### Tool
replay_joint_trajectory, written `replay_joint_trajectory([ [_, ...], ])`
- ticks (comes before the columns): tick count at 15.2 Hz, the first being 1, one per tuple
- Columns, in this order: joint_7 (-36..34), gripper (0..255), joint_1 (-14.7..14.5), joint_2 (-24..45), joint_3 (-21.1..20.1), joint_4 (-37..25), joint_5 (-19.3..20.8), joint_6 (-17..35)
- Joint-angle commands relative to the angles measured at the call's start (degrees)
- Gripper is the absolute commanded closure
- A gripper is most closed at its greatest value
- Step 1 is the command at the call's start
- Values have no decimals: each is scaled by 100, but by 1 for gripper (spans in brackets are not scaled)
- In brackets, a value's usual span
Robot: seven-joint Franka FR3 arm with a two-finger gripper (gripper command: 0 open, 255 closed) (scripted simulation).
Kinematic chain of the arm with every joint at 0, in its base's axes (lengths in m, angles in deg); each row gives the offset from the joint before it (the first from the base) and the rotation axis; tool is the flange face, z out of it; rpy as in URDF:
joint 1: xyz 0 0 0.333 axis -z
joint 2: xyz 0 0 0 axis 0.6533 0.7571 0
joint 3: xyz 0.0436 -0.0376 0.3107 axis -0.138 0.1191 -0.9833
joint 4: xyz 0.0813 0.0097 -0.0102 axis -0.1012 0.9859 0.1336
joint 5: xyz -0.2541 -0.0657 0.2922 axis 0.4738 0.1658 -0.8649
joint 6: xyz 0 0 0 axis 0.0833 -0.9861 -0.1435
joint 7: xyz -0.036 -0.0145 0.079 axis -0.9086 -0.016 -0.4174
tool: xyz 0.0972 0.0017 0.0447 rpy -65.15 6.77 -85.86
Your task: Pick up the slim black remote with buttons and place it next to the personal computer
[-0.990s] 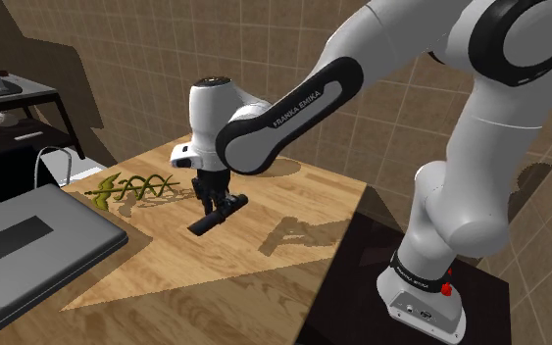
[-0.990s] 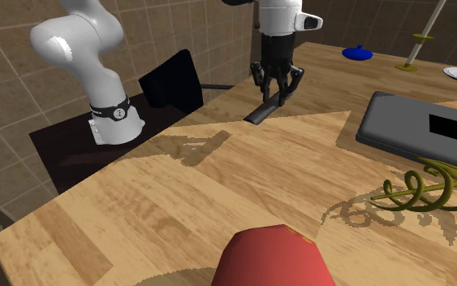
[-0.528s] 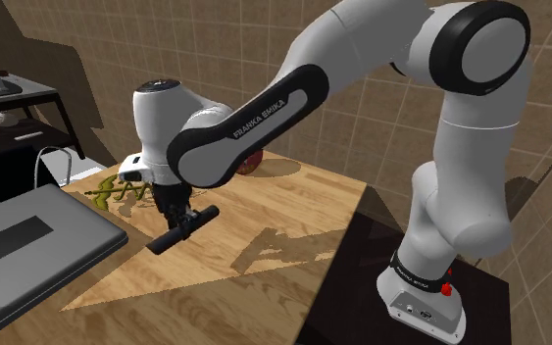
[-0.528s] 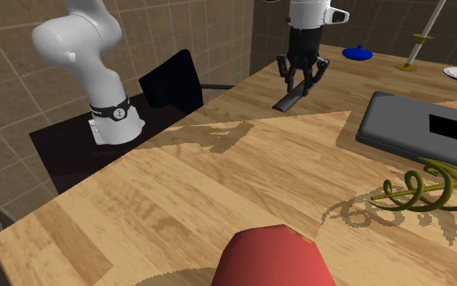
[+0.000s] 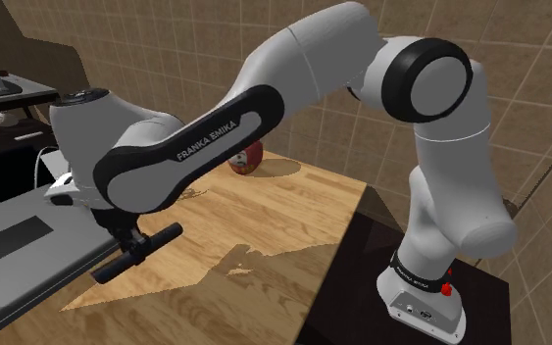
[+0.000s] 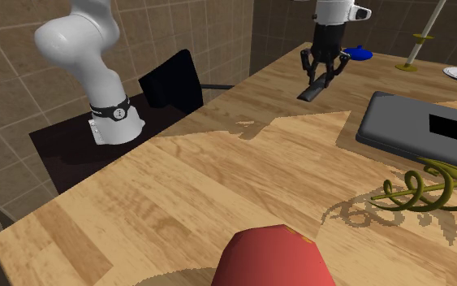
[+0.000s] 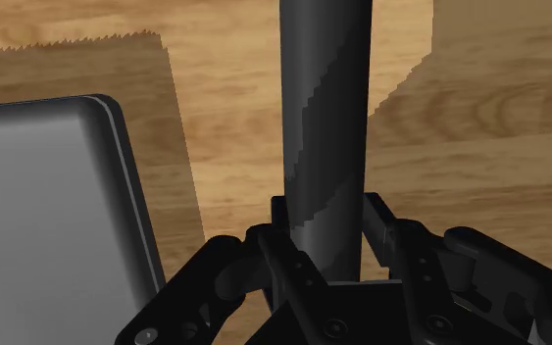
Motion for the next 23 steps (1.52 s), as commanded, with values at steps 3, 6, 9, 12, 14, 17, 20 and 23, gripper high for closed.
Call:
replay_joint_trajectory([
  [3, -186, 255, -208, 584, -10, -883, 81, -312],
  [6, -205, 255, -211, 668, 1, -781, 101, -127],
  [9, -225, 255, -215, 762, 13, -694, 122, 53],
  [12, -246, 255, -220, 865, 27, -621, 144, 228],
  [14, -260, 255, -225, 938, 36, -579, 159, 342],
  [17, -281, 255, -232, 1054, 51, -528, 183, 508],
  [20, -301, 255, -241, 1179, 68, -489, 207, 670],
  [23, -312, 255, -245, 1243, 76, -474, 219, 749],
])
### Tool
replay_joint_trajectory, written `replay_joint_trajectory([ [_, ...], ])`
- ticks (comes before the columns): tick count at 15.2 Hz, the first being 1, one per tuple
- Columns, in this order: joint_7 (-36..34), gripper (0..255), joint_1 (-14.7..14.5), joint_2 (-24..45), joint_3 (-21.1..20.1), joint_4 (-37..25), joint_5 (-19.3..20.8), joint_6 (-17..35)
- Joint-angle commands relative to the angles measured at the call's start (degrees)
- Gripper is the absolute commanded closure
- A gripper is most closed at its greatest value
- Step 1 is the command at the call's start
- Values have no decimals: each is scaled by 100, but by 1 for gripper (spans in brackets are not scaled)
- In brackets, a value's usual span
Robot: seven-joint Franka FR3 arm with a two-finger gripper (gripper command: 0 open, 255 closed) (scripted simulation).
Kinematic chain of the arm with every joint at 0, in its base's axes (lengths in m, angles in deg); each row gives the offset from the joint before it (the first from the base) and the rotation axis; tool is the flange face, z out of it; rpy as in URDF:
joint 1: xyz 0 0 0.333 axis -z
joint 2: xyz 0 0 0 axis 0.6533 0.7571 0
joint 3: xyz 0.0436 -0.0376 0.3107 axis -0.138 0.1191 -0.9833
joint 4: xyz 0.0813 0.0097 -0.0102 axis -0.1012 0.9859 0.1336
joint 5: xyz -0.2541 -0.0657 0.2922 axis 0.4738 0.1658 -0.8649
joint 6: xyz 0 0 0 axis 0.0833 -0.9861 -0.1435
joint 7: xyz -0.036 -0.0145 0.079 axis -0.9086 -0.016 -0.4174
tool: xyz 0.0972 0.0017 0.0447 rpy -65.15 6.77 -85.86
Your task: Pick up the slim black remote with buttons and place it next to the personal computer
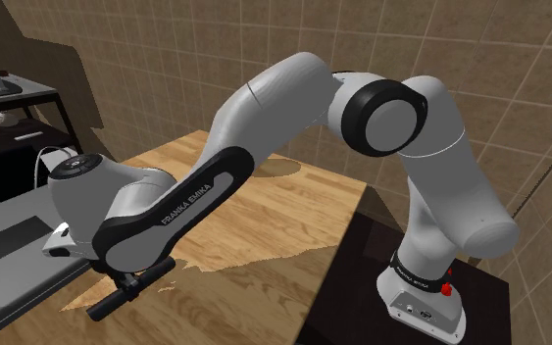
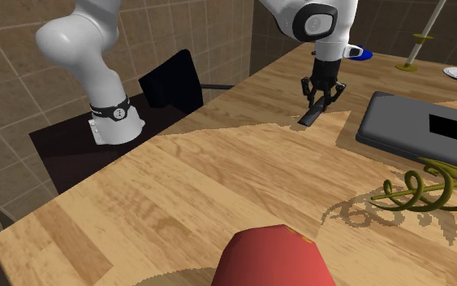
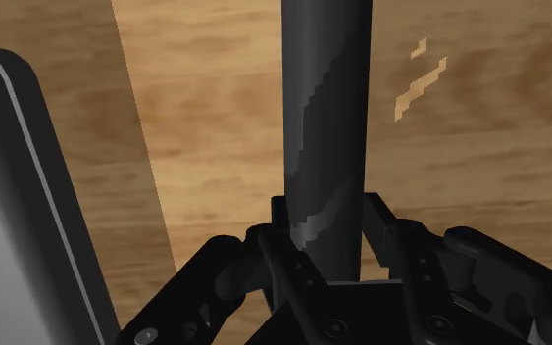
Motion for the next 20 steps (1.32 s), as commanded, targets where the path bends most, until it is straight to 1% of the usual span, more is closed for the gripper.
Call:
replay_joint_trajectory([
  [1, -9, 255, -5, 23, 3, 6, 6, 34],
  [6, -9, 255, -5, 24, 3, 6, 6, 34],
  [7, -9, 0, -5, 24, 3, 6, 6, 33],
  [12, -8, 0, -5, 24, 3, 5, 5, 33],
  [16, 33, 0, 12, -416, -52, -34, -67, -444],
  [20, 33, 0, 11, -416, -52, -34, -67, -444],
])
